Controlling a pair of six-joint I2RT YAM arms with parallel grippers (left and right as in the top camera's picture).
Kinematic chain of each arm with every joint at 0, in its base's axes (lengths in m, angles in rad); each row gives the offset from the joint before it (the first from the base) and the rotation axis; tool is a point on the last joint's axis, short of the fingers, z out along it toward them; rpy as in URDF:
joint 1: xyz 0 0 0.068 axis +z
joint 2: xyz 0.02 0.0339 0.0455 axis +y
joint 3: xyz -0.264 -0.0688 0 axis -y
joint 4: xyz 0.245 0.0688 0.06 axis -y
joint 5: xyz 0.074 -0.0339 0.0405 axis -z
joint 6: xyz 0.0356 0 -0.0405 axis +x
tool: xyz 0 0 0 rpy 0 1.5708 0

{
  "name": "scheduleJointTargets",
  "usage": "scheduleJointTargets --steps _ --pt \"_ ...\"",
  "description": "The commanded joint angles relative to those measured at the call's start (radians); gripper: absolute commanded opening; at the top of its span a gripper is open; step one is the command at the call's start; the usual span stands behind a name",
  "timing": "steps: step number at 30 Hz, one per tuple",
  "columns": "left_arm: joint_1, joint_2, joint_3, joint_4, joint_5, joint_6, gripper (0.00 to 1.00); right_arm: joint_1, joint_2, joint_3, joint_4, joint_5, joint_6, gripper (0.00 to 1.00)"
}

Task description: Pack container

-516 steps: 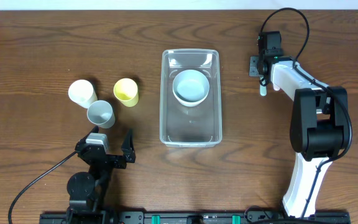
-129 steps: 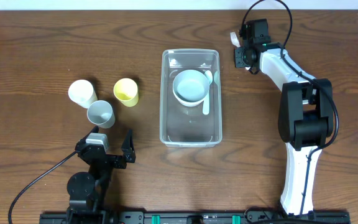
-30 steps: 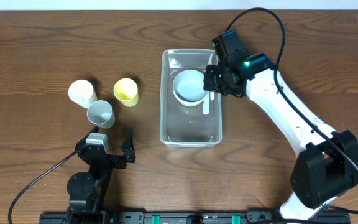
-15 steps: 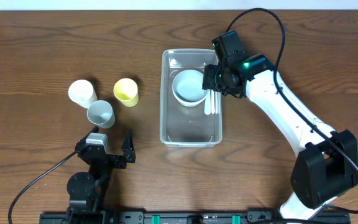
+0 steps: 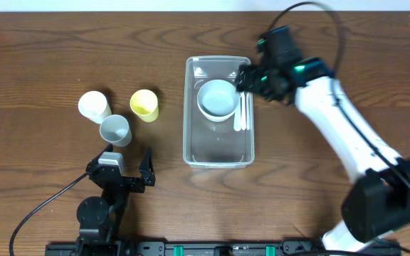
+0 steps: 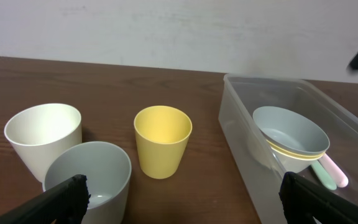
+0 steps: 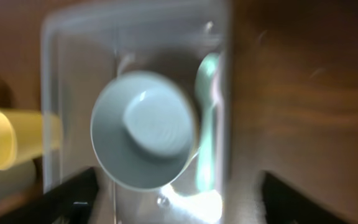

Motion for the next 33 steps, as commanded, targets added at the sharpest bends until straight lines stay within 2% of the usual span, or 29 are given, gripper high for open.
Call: scheduleJointTargets --steps 1,8,17,20,28,30,33 --pt "0.002 -0.006 -0.029 -0.01 -0.006 0.013 0.98 -0.114 -0.1 0.04 0.003 0.055 0.005 0.99" --pt "0.002 -0.006 -0.029 -0.01 -0.006 0.013 0.98 -0.328 -0.101 0.031 -0.07 0.216 0.005 0.99" --pt "0.002 -0.006 -0.029 -0.01 -0.006 0.013 0.98 -0.492 -0.032 0.026 -0.159 0.266 0.029 0.99" --pt "0.002 -0.006 -0.029 -0.01 -0.006 0.013 0.98 -0.512 -0.012 0.026 -0.182 0.196 0.057 0.99" --pt "0.002 -0.006 -0.029 -0.01 -0.001 0.01 0.98 -0.513 -0.007 0.026 -0.181 0.195 0.057 0.99" --pt "0.002 -0.005 -0.029 0.013 0.072 -0.061 0.98 -0.513 -0.007 0.026 -0.181 0.195 0.057 0.99" --pt "0.002 -0.002 0.013 0.027 0.171 -0.08 0.98 -0.513 -0.007 0.026 -0.181 0.195 0.057 0.99"
